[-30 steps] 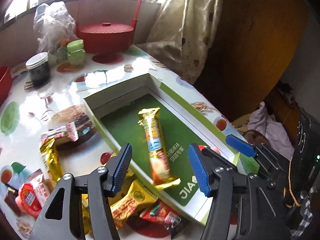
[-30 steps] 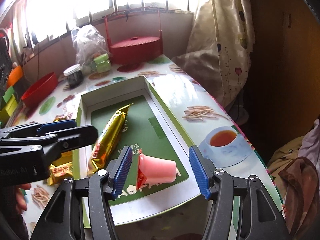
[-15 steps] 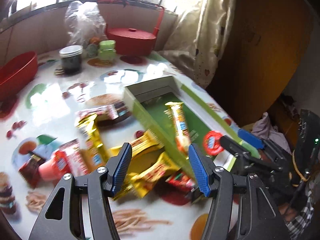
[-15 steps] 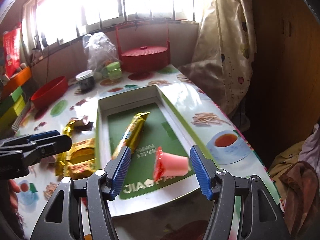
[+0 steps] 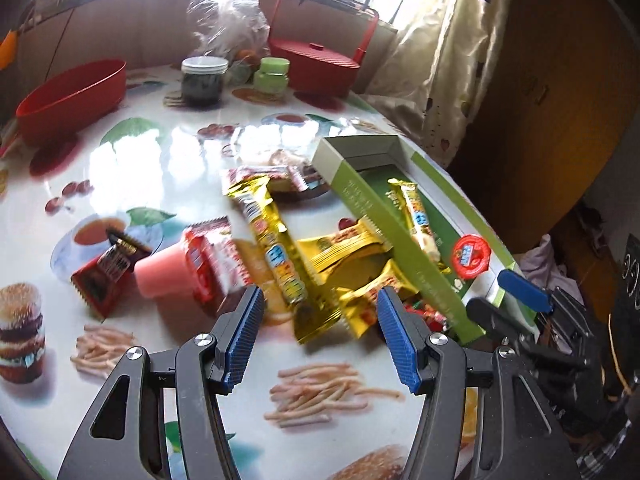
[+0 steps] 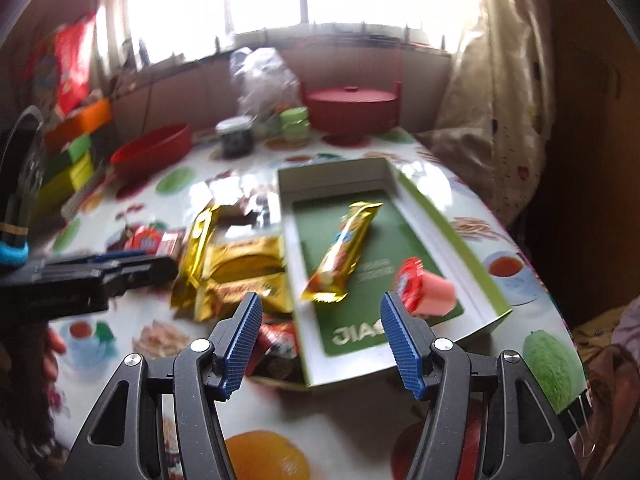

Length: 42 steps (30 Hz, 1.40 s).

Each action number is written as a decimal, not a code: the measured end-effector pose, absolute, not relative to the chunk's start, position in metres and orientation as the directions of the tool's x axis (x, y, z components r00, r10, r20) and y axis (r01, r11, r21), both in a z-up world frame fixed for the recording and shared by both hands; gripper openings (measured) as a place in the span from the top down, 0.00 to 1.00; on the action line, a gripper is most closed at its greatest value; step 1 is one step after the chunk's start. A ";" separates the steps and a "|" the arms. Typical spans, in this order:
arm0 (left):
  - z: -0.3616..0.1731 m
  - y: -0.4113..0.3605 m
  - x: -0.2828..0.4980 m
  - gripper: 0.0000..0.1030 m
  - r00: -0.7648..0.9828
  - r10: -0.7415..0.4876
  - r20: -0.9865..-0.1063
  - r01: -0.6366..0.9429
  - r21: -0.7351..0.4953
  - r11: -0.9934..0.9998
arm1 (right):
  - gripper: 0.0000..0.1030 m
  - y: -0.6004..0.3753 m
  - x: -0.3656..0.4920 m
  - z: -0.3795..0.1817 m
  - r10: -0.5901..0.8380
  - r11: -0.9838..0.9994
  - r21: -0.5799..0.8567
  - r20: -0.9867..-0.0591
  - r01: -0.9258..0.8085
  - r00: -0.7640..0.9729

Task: Organize snacks
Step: 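Withdraw both grippers from the box back toward the snack pile, then grasp the red-wrapped candy with the right gripper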

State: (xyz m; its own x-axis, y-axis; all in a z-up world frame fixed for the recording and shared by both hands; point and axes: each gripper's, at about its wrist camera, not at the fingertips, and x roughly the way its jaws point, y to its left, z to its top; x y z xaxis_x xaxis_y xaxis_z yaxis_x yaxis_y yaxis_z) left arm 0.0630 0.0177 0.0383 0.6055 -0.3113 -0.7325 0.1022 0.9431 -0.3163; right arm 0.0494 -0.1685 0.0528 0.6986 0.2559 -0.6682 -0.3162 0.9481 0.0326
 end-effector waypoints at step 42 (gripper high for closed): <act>0.026 -0.004 0.073 0.42 0.553 -0.372 -0.745 0.221 -0.300 0.928 | 0.59 -0.185 0.061 0.028 0.073 0.974 -0.104 -0.700 -0.202 0.710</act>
State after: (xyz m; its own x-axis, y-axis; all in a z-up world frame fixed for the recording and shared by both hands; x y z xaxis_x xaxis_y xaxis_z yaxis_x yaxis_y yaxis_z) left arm 0.0726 -0.0044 0.0264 0.5534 -0.3720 -0.7452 0.2205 0.9282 -0.2996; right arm 0.0608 -0.1848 0.0284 0.7101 0.0728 -0.7003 -0.2020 0.9739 -0.1036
